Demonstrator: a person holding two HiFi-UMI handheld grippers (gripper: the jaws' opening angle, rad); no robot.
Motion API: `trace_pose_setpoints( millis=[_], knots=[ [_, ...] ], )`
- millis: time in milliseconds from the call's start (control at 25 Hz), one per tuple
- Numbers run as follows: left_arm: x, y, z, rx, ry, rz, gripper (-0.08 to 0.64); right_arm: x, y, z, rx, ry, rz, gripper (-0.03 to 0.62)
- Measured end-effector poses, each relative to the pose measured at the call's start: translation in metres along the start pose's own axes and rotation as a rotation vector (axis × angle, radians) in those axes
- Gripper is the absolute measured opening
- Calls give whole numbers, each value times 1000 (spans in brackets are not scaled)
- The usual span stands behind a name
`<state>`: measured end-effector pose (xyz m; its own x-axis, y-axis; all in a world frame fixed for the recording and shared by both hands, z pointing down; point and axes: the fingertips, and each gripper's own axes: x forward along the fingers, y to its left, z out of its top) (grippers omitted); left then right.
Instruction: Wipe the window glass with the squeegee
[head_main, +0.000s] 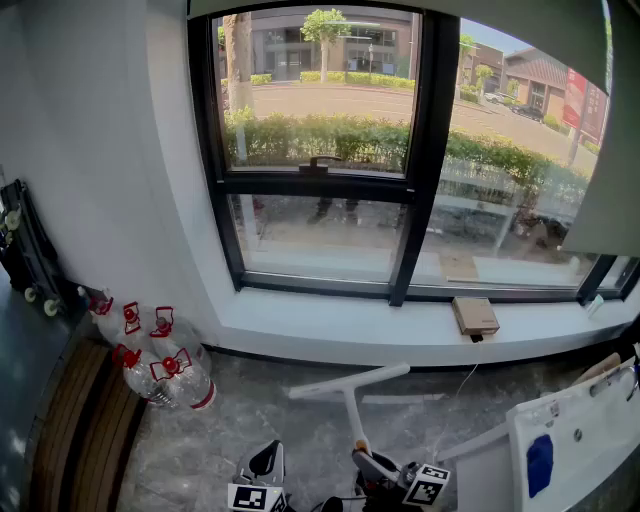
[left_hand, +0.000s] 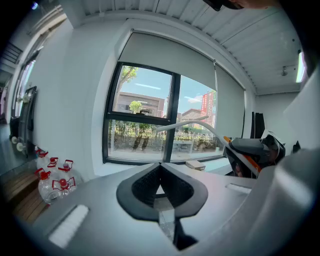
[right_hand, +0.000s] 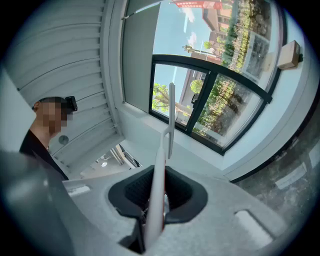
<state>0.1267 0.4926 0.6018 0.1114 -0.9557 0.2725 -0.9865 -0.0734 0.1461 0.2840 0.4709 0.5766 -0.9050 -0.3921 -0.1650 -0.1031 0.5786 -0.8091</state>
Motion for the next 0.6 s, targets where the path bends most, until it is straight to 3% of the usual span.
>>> trace_pose_setpoints(
  millis=[400,600],
  knots=[
    [7,30,10,15,-5,-20,17,30,-1,-4,1,-21,-10,43],
    [17,69,20,24,-13,-41,17,62,-2,-9,15,-56,-19,43]
  ],
)
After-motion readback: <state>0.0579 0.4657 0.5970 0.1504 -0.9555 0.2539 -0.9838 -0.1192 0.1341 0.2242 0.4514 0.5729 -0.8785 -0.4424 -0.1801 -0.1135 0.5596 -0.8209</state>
